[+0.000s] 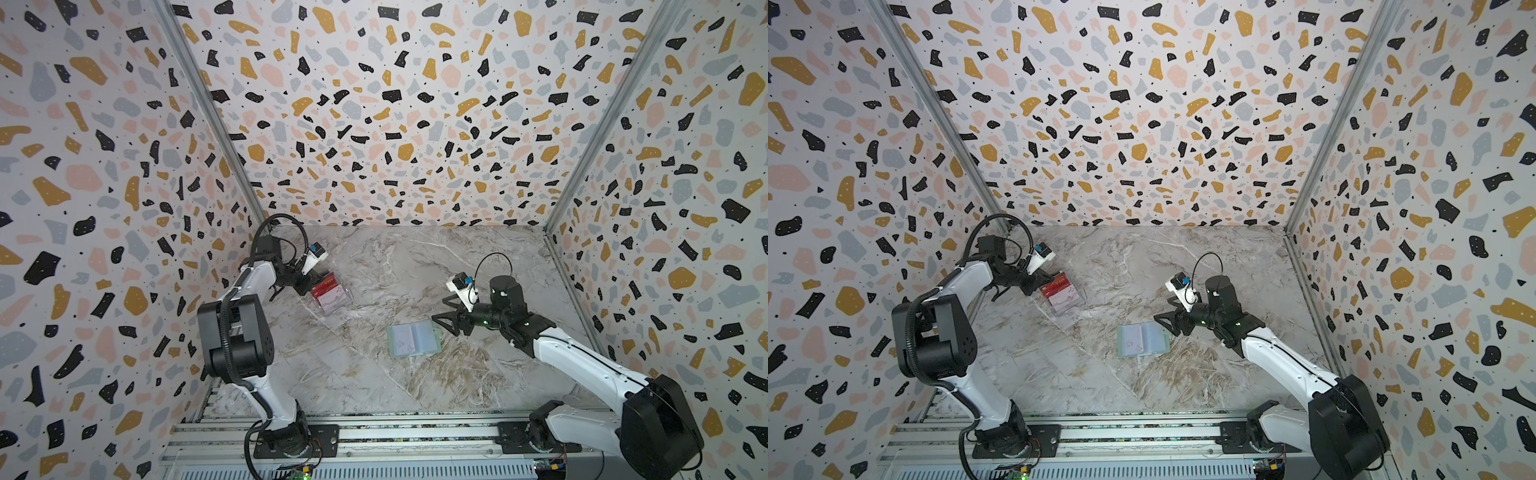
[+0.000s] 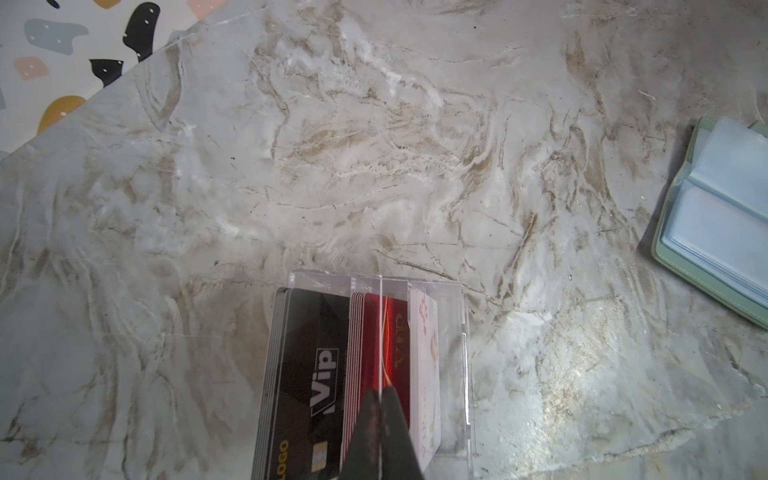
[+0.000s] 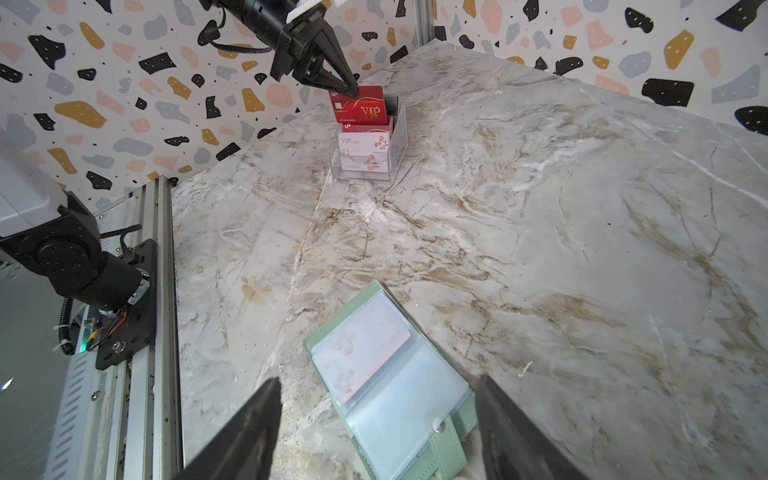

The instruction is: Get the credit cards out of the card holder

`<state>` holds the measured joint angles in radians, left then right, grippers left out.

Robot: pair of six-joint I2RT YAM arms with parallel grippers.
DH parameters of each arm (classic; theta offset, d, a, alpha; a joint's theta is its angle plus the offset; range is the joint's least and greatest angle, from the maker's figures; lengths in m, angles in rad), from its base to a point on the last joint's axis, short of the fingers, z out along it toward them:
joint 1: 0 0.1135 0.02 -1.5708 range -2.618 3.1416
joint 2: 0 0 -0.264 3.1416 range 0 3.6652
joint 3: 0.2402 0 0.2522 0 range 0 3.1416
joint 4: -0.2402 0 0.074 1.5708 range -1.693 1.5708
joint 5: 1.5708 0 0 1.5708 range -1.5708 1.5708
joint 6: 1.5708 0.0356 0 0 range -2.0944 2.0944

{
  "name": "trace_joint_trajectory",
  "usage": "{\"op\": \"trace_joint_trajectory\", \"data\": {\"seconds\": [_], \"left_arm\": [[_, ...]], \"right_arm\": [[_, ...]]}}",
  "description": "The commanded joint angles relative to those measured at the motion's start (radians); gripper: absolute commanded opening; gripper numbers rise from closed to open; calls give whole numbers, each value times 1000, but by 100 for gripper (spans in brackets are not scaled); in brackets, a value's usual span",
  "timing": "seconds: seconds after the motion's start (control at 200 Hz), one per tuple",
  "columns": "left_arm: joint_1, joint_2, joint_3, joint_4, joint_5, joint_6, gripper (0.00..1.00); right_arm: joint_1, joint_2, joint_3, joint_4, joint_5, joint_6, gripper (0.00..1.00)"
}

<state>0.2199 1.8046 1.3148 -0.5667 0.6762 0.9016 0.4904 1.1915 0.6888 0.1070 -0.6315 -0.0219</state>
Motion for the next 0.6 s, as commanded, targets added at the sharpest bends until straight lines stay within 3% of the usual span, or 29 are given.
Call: {"op": "trace_joint_trajectory", "data": {"seconds": [0.0, 0.596], "left_arm": [[6, 7, -19, 18, 30, -5, 0], [-10, 70, -33, 45, 28, -33, 0]], "right_arm": [[-5, -26, -3, 18, -2, 2, 74], [-6, -40, -15, 23, 2, 2, 74]]}}
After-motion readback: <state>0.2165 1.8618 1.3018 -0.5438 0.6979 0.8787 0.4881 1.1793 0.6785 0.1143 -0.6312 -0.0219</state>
